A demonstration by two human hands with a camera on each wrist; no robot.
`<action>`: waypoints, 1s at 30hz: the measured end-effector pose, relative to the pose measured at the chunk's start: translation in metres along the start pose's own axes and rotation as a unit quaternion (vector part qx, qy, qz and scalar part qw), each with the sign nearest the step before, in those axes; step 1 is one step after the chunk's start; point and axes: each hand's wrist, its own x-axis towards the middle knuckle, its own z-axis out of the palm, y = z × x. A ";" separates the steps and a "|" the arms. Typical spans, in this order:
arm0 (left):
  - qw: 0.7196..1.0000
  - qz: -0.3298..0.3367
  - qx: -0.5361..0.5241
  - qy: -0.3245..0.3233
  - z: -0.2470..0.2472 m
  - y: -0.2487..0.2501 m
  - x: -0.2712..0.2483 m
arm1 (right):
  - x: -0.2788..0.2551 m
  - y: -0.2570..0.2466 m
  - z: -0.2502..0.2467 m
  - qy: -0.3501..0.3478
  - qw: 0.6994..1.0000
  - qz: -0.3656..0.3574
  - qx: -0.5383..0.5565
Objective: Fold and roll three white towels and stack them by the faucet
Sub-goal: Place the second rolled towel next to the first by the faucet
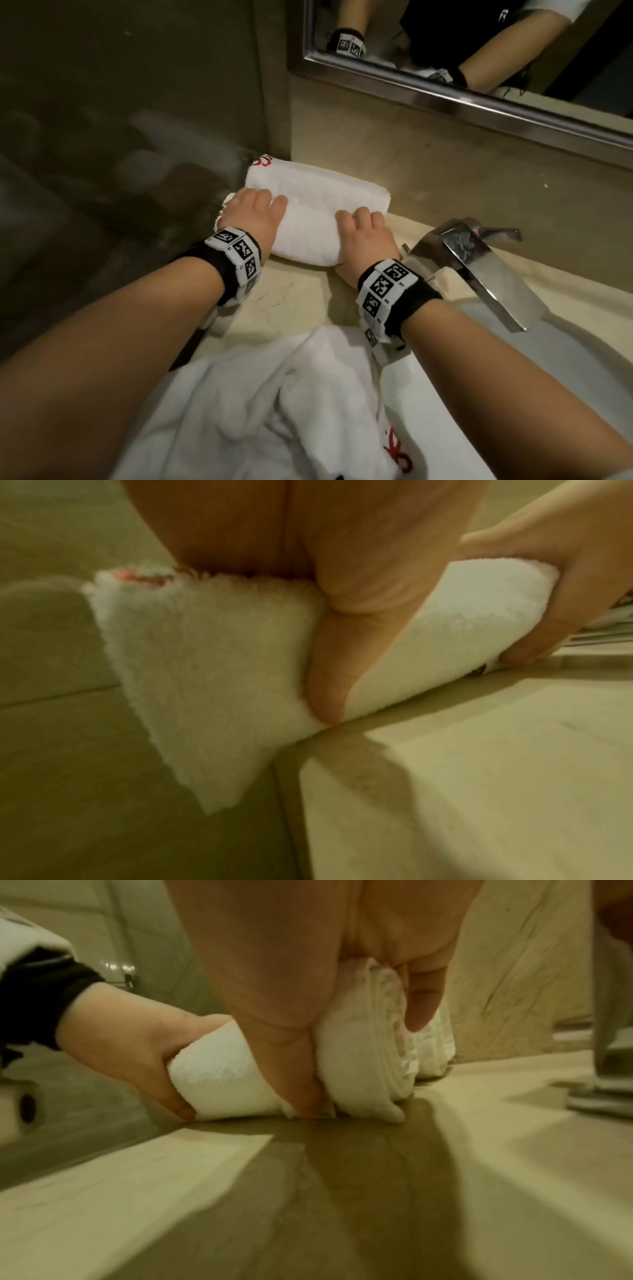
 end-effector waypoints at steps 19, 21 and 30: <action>0.965 0.054 -0.129 -0.222 0.023 0.128 -0.298 | -0.210 -0.013 0.024 -0.179 0.968 -0.174 0.035; 0.979 0.027 -0.108 -0.172 0.031 0.152 -0.316 | -0.223 -0.010 0.026 -0.184 0.968 -0.166 0.047; 0.914 0.098 -0.391 -0.047 -0.047 0.246 -0.336 | -0.353 0.115 -0.023 -0.068 0.984 -0.057 0.158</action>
